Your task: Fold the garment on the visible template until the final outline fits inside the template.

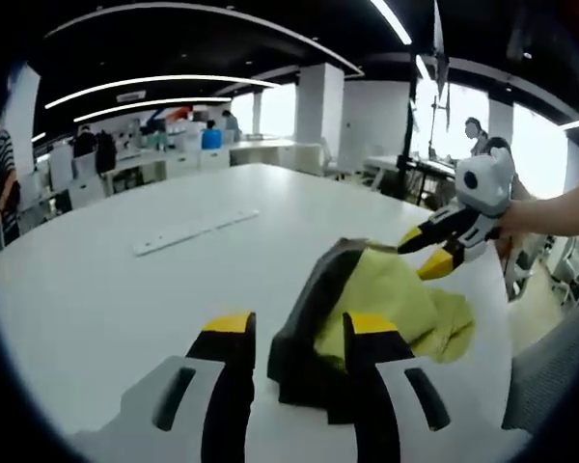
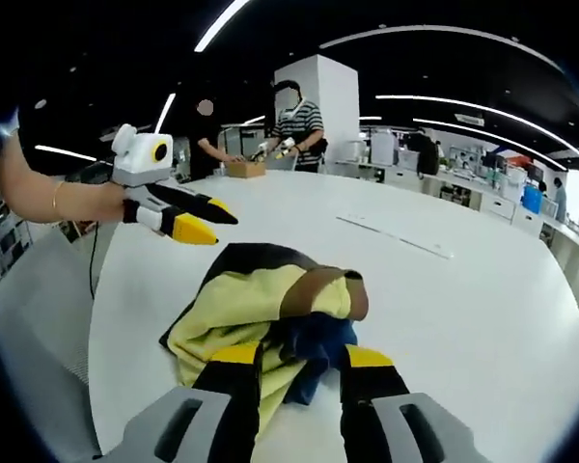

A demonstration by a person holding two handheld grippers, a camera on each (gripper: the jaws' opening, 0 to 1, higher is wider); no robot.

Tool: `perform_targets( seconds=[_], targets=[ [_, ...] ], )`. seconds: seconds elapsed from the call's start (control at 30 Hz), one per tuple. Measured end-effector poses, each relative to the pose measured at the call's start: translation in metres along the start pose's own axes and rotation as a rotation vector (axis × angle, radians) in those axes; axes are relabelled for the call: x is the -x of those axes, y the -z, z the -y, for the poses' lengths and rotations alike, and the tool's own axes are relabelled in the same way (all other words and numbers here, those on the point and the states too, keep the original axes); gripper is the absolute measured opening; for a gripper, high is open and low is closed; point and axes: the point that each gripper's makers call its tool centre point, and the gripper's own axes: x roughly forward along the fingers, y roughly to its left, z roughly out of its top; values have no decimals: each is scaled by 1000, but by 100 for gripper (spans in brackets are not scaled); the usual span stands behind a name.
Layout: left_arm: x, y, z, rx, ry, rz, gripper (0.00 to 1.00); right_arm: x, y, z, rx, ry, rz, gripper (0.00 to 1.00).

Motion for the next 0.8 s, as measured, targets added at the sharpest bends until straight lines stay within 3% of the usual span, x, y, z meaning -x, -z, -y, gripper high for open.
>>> perform_targets(
  seconds=[0.2, 0.4, 0.5, 0.6, 0.8],
  targets=[
    [-16, 11, 4, 4, 28, -38, 27, -10, 5, 1, 57, -6, -29, 19],
    [-27, 24, 5, -34, 52, -83, 14, -16, 6, 0, 64, -21, -34, 13],
    [-31, 30, 6, -64, 61, -107, 9, -19, 6, -4, 80, -41, -35, 2],
    [-30, 31, 4, -78, 54, -119, 2, -21, 7, -6, 89, -51, -43, 0],
    [-22, 23, -1, -97, 5, -99, 0, -18, 2, -6, 96, -39, -32, 0]
  ],
)
